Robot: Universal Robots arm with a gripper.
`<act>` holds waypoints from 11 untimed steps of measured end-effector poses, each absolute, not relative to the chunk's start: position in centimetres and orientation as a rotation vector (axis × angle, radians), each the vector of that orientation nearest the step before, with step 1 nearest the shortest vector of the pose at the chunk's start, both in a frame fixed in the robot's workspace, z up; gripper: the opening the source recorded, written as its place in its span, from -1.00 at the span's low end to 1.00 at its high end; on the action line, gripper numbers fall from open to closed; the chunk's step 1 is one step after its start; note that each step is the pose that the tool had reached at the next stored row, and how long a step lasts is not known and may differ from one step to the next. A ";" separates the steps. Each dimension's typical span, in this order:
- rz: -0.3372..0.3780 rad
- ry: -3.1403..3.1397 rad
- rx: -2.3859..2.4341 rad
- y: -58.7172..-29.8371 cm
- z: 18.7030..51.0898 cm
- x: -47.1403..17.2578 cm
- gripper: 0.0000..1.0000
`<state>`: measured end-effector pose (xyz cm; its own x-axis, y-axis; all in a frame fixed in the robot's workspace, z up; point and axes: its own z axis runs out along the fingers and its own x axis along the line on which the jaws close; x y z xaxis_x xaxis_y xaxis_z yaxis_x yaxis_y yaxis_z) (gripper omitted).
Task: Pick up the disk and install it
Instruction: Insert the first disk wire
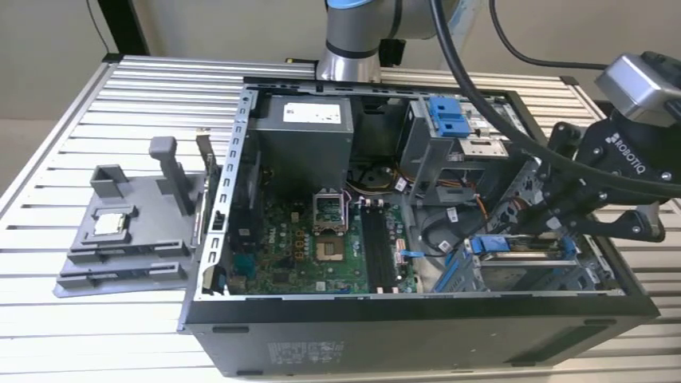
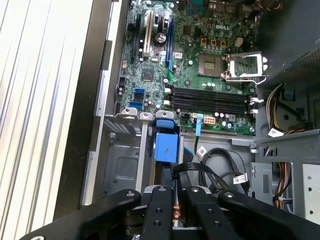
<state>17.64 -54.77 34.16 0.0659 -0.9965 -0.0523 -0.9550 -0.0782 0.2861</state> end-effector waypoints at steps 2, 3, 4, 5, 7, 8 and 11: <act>-0.352 -2.012 2.151 -54.8 33.9 17.7 -1.00; -0.352 -2.018 2.146 -54.8 33.8 17.7 -1.00; -0.353 -2.021 2.143 -54.9 33.7 17.8 -1.00; -0.354 -2.023 2.142 -54.9 33.6 17.8 -1.00; -0.356 -2.022 2.140 -54.9 33.6 18.2 -1.00; -0.358 -2.022 2.140 -54.9 33.6 18.4 -1.00; -0.365 -2.019 2.138 -54.9 33.6 19.5 -1.00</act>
